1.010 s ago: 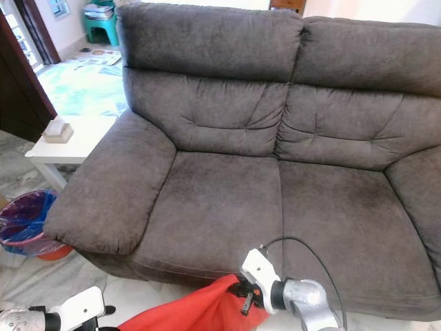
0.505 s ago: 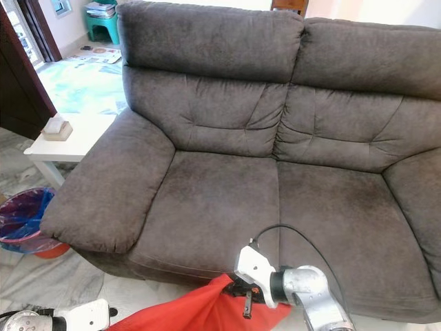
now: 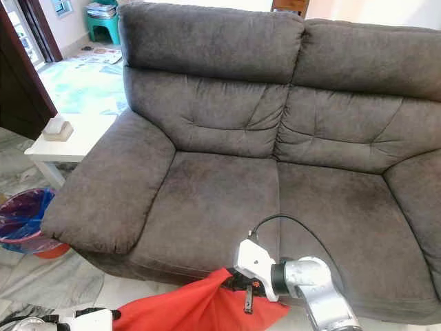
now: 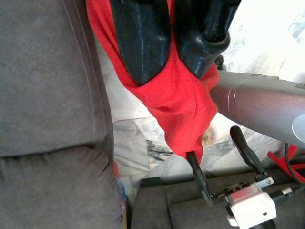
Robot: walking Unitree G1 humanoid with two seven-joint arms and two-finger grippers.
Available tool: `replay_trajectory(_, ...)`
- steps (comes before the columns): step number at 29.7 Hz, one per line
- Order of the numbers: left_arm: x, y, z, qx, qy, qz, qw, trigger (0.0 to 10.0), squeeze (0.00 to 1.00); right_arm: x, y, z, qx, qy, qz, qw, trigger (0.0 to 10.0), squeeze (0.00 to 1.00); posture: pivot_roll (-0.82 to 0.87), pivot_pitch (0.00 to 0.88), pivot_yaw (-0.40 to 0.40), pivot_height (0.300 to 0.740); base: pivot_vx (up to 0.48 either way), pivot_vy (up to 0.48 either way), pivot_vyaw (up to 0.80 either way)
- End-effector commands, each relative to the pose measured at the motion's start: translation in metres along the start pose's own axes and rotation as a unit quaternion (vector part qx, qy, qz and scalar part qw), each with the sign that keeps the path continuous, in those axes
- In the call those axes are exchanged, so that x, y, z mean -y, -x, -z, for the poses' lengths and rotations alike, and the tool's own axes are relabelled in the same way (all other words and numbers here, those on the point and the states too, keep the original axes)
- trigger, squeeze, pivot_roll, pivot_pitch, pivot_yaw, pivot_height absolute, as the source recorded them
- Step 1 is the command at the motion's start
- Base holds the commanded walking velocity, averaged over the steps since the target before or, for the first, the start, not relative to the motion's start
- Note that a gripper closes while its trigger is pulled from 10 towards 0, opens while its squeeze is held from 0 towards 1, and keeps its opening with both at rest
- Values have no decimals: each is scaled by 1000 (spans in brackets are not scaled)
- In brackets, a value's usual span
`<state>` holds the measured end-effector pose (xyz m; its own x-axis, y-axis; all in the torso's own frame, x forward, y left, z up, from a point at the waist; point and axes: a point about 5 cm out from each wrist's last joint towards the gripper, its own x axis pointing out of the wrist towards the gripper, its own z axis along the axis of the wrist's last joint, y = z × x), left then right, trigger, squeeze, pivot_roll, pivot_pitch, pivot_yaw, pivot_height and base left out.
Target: Move the pillow to the sofa from floor
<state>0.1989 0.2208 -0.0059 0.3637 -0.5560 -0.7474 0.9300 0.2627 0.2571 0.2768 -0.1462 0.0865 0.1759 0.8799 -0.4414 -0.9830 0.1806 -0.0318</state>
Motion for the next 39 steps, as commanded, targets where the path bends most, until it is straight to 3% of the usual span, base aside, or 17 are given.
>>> replay_trajectory(1,6,-2,4,-5,2,7,1000,10000,1000,4,5,-30,55,47,-2,997,10000,0,146,85,-40,740,0,0,0)
replay_trajectory(6,-4,-2,8,-15,-10,-48,999,10000,1000,3,10,-35,59,53,-4,997,10000,0,137,87,-41,740,0,0,0)
replay_trajectory(11,-11,0,6,-6,-8,-68,998,10000,1000,1,12,-33,52,52,-6,997,10000,0,138,89,-43,740,0,0,0)
replay_trajectory(25,-7,-2,19,-36,-15,-75,996,10000,1000,-1,13,-41,62,51,-8,997,10000,0,128,98,-45,740,0,0,0)
replay_trajectory(29,0,-4,25,-49,-5,-66,997,10000,1000,0,14,-41,62,52,-2,997,10000,0,121,98,-41,740,0,0,0)
replay_trajectory(33,3,-6,27,-51,-4,-79,996,10000,1000,-3,15,-47,81,51,-14,995,10000,0,119,102,-41,740,0,0,0)
replay_trajectory(39,-2,-8,24,-43,-4,-105,994,10000,1000,-3,16,-44,68,52,-11,996,10000,0,119,107,-42,740,0,0,0)
